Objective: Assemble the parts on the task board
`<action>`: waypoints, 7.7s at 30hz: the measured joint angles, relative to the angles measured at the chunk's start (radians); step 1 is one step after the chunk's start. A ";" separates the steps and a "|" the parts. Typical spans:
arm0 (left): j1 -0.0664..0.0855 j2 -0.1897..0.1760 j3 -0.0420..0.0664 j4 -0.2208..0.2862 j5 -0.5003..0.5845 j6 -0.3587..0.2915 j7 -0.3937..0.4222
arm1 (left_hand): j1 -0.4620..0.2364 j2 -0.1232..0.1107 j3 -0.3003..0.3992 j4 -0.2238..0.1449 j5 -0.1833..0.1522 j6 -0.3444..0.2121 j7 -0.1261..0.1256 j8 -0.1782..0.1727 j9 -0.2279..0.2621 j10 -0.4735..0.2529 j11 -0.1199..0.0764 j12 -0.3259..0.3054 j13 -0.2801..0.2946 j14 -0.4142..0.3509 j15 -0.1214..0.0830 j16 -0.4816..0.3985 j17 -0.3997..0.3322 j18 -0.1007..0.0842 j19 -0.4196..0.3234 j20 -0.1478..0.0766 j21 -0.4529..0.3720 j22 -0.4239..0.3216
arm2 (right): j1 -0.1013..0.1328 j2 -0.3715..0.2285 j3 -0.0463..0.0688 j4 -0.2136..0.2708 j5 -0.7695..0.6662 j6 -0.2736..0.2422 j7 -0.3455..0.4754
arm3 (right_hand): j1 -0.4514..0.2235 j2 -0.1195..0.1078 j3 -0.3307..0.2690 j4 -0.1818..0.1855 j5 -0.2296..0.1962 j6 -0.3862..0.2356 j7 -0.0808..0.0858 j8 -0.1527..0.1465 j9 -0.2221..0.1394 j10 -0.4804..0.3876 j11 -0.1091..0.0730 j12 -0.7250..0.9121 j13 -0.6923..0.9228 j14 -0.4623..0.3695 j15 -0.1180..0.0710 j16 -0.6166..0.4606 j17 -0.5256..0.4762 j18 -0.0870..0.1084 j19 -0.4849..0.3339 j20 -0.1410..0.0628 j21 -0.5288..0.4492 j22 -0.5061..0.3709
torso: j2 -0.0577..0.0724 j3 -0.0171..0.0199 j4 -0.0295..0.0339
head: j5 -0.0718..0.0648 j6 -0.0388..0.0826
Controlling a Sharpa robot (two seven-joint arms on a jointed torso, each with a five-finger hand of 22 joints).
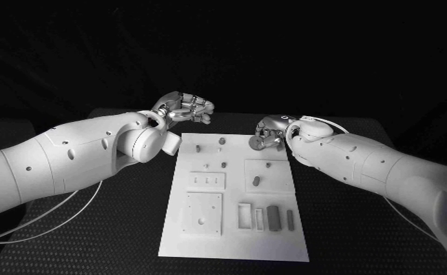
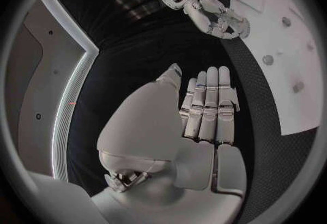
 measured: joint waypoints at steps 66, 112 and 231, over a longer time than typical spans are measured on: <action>0.000 -0.012 0.000 0.006 0.000 -0.001 0.000 | 0.000 0.000 0.000 0.000 0.000 0.000 0.000 0.000 0.000 0.000 0.000 0.000 0.000 0.004 0.004 -0.004 0.004 0.000 0.000 0.000 0.000 0.002 | 0.017 0.007 -0.024 0.252 -0.212 -0.239 -0.100 | 0.079 0.024 0.008 -0.006 -0.007 0.046 -0.045 0.074 0.009 0.047 -0.040 0.027 -0.032 0.058 -0.036 0.048 0.014 0.000 0.017 -0.020 0.039 0.000 | -0.005 0.0007 -0.0012 | -0.007 0.017; 0.000 0.013 0.000 -0.006 0.000 -0.001 0.000 | 0.000 0.000 0.000 0.000 0.000 0.000 0.000 0.000 0.000 0.000 0.000 0.000 0.000 0.004 0.004 -0.008 0.006 0.000 0.000 0.000 0.000 0.004 | -0.034 0.131 -0.049 0.142 -0.282 -0.252 -0.152 | 0.074 0.018 0.007 -0.007 -0.008 0.049 -0.049 0.067 0.018 0.051 -0.043 0.026 -0.040 0.061 -0.039 0.048 0.000 0.000 0.024 -0.019 0.039 0.000 | -0.001 -0.0018 0.0035 | 0.000 0.021; -0.011 -0.007 -0.001 -0.021 0.000 0.018 0.000 | 0.000 0.000 0.000 0.000 0.000 0.000 0.000 0.000 0.000 0.012 -0.002 0.000 0.004 0.011 0.004 -0.016 0.017 0.000 0.004 0.004 -0.004 0.010 | -0.077 -0.122 0.031 -0.021 0.293 -0.053 0.210 | 0.063 -0.018 -0.004 -0.004 -0.006 -0.026 0.007 -0.044 -0.011 -0.024 0.002 0.031 -0.062 -0.027 -0.001 0.041 -0.055 -0.005 -0.020 0.009 0.015 0.000 | -0.012 0.0444 -0.0423 | -0.006 0.018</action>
